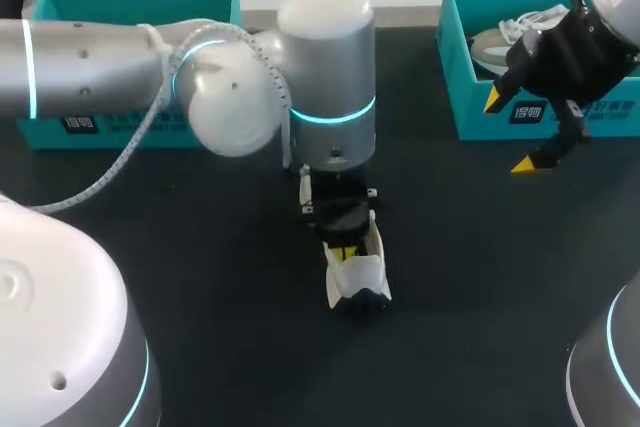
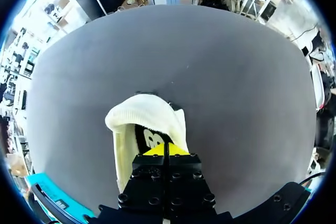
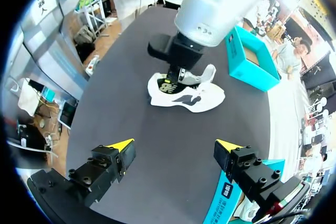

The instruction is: Take the shoe out of the shoebox, open the shoe tongue, remove and reinsert the insole, then place the shoe into the shoebox

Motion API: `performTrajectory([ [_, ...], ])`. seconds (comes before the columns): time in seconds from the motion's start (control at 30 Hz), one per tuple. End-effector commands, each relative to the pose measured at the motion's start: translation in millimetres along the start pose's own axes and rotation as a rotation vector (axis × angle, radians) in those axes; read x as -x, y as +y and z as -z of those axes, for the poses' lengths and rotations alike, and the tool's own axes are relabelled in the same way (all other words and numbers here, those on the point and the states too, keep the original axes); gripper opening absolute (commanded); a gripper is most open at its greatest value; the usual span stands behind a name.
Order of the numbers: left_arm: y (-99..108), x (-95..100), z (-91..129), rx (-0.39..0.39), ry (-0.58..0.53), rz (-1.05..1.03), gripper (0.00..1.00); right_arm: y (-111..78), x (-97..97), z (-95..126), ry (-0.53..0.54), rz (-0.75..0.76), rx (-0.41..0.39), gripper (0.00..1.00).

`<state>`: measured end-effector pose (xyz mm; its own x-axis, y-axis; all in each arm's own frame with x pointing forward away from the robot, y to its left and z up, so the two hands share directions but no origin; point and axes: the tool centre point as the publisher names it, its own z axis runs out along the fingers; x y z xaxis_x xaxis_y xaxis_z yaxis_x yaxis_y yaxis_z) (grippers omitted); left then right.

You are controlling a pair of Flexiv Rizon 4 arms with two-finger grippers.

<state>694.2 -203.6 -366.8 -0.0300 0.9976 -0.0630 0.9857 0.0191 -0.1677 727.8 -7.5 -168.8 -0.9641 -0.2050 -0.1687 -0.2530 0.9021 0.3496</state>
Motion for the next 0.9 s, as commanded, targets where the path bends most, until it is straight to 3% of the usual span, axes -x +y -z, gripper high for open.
performTrajectory([
  [0.03,0.0,6.5,-23.6,0.008,0.005,-0.006,0.00,0.3,1.8,-1.2,0.003,0.000,-0.002,1.00],
  [0.27,2.3,11.8,-47.7,0.054,0.011,-0.018,0.00,0.3,1.8,-1.2,0.003,0.000,-0.002,1.00],
  [0.5,8.2,18.5,-56.9,0.073,-0.007,0.004,0.00,0.3,1.8,-1.2,0.003,0.000,-0.002,1.00],
  [0.9,20.5,22.0,-14.5,0.109,-0.099,0.026,0.00,0.3,1.8,-1.2,0.003,0.000,-0.002,1.00],
])
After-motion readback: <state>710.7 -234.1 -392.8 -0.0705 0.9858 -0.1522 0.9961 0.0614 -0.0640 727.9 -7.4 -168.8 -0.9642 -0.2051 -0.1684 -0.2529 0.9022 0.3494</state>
